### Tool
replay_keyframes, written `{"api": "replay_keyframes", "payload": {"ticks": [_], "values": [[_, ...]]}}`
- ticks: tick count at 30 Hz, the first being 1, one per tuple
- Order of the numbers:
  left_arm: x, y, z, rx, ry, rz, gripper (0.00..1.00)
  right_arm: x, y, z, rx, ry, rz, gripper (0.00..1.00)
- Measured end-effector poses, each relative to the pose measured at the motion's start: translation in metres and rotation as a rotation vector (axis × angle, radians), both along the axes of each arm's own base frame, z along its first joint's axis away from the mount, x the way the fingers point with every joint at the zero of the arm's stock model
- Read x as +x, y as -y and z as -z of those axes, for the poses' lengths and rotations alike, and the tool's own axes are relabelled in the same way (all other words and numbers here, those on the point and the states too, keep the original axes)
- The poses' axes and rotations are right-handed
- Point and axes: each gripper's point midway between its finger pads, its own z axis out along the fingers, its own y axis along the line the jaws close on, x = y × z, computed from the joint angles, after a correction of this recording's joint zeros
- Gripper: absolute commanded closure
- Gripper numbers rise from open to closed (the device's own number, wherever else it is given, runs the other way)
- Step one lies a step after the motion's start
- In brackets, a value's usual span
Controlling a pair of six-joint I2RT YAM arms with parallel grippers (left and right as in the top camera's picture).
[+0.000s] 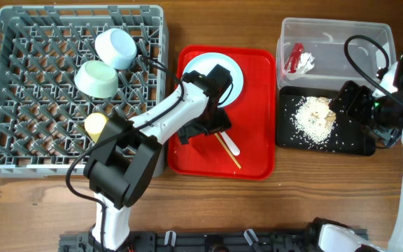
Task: Sort waste into correct bins and load items into the dishwasher rack
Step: 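Reach to the red tray and grasp the wooden chopsticks with the left gripper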
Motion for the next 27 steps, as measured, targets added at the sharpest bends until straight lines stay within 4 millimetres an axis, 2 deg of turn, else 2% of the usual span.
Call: {"api": "replay_keyframes", "payload": {"ticks": [6,10,14,18,19,20,22,25,27], "values": [[-0.003,-0.002,0.003,0.006,-0.007,-0.009,0.0,0.0,0.0,0.0,0.0,0.0,0.0,0.0],[-0.007,-0.005,0.018,0.008,-0.008,-0.026,0.0,0.0,0.0,0.0,0.0,0.0,0.0,0.0],[-0.006,-0.007,0.022,0.014,0.004,-0.029,0.03,0.0,0.0,0.0,-0.001,0.0,-0.003,0.0],[-0.003,-0.008,0.022,0.024,0.016,-0.039,0.49,0.0,0.0,0.0,-0.001,-0.001,-0.004,0.0],[-0.003,-0.008,0.022,0.025,0.019,-0.043,0.57,0.0,0.0,0.0,-0.001,-0.001,-0.004,0.0],[-0.003,-0.008,0.022,0.025,0.02,-0.044,0.68,0.0,0.0,0.0,-0.001,-0.002,-0.004,0.0],[-0.002,-0.009,0.022,0.028,0.022,-0.045,0.71,-0.001,0.0,0.0,0.0,-0.003,-0.004,0.0],[-0.002,-0.009,0.022,0.031,0.024,-0.043,0.84,-0.001,0.0,0.0,0.0,-0.003,-0.004,0.0],[-0.002,-0.009,0.022,0.032,0.024,-0.045,0.84,-0.001,0.0,0.0,0.0,-0.004,-0.004,0.0]]}}
